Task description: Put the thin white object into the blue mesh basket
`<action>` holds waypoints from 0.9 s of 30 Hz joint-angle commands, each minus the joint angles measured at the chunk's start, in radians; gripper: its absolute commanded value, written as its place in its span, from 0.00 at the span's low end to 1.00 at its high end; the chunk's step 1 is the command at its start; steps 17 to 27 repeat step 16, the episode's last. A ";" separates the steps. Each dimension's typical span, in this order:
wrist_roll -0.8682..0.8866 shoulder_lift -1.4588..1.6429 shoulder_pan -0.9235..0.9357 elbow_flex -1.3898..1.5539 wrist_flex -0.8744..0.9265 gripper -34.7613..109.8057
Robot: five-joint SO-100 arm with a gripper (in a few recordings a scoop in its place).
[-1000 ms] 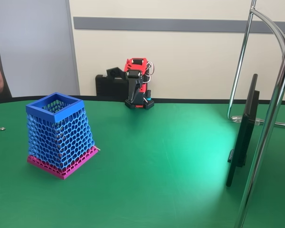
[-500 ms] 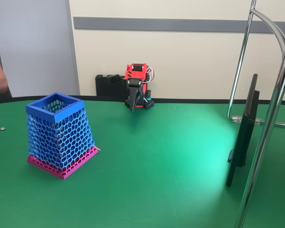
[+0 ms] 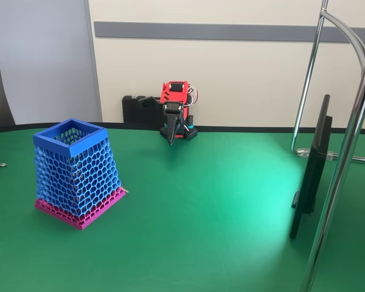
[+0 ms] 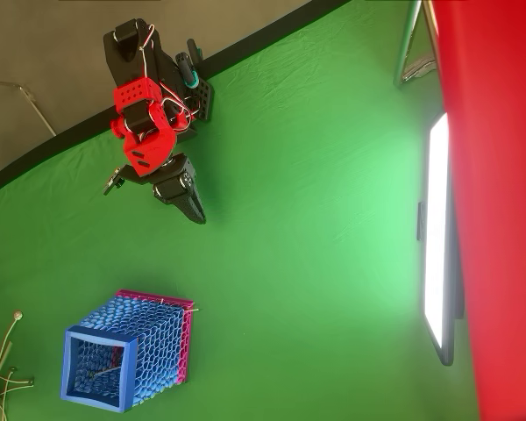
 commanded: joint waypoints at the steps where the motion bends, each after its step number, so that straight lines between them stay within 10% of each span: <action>1: 0.003 0.008 -0.005 0.008 0.008 0.25; 27: -0.006 0.008 -0.012 0.008 0.008 0.25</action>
